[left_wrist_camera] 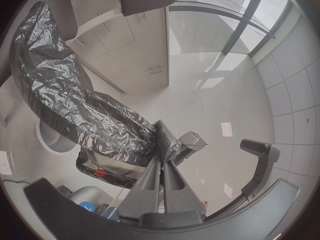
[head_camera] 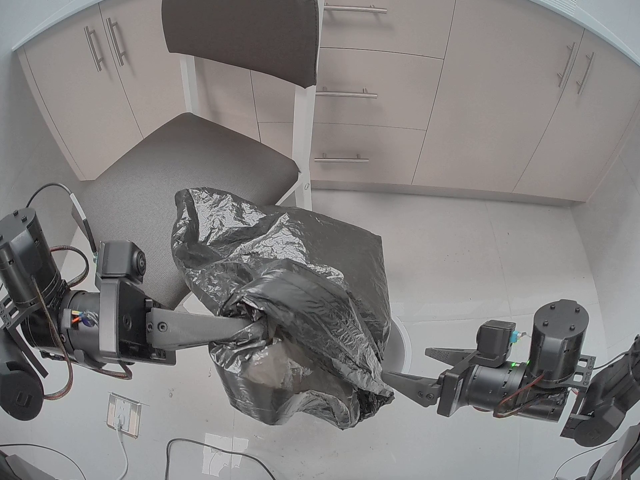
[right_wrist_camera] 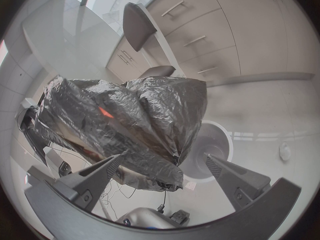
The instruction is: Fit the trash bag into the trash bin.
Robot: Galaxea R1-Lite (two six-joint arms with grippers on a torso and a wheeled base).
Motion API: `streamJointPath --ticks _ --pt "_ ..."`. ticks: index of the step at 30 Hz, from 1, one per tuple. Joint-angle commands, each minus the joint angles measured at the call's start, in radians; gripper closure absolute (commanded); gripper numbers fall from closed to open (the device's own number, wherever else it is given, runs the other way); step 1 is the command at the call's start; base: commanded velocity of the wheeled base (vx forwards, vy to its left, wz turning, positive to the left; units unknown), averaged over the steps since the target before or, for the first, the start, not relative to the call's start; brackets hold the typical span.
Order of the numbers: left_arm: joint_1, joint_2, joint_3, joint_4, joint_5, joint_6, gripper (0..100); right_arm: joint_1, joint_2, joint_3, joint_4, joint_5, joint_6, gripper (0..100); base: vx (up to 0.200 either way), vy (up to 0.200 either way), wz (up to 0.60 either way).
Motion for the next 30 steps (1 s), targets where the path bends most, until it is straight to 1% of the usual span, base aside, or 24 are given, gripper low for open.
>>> streamJointPath --ticks 1,2,3,5,11,13,14,17,18,19,20,21,25,30 --pt "0.000 0.041 -0.033 0.000 0.020 -0.029 100 0.074 0.190 0.068 -0.167 -0.068 -0.045 0 0.000 0.000 0.00" --pt "0.000 0.042 -0.033 0.000 0.019 -0.029 100 0.074 0.192 0.070 -0.172 -0.068 -0.048 0 0.000 0.000 0.00" --pt "0.001 0.047 -0.036 0.000 0.020 -0.029 100 0.075 0.210 0.073 -0.183 -0.077 -0.074 0 0.000 0.000 0.00" --pt "0.003 0.051 -0.037 0.000 0.020 -0.029 100 0.083 0.225 0.076 -0.183 -0.077 -0.095 0 0.000 0.000 0.00" --pt "0.007 0.050 -0.037 0.000 0.020 -0.029 100 0.095 0.274 0.076 -0.187 -0.080 -0.098 0 0.000 0.000 0.00" --pt "0.006 0.045 -0.034 0.000 0.020 -0.031 100 0.094 0.302 0.070 -0.196 -0.104 -0.098 0 0.000 0.000 0.00" --pt "0.006 0.045 -0.034 0.000 0.020 -0.031 100 0.094 0.302 0.070 -0.196 -0.104 -0.098 0 0.000 0.000 0.00" --pt "-0.002 0.034 -0.030 0.000 0.020 -0.034 100 0.080 0.359 0.050 -0.305 -0.193 -0.072 0 0.000 0.000 0.00" --pt "-0.004 0.034 -0.028 0.000 0.020 -0.034 100 0.078 0.380 0.047 -0.353 -0.215 -0.059 0 0.000 0.000 0.00" --pt "-0.004 0.033 -0.028 0.000 0.020 -0.034 100 0.077 0.385 0.047 -0.360 -0.218 -0.056 0 0.000 0.000 0.00" --pt "-0.013 0.033 -0.026 0.000 0.020 -0.036 100 0.077 0.434 0.050 -0.431 -0.250 -0.029 0 0.000 0.000 0.00" --pt "-0.019 0.033 -0.026 0.000 0.020 -0.039 100 0.077 0.460 0.048 -0.431 -0.258 -0.022 0 0.000 0.000 0.00" --pt "-0.023 0.025 -0.028 0.000 0.020 -0.062 100 0.089 0.498 0.042 -0.431 -0.255 -0.017 0 0.000 0.000 0.00" --pt "-0.022 0.021 -0.028 0.000 0.020 -0.066 100 0.097 0.523 0.033 -0.431 -0.259 -0.016 0 0.000 0.000 0.00"
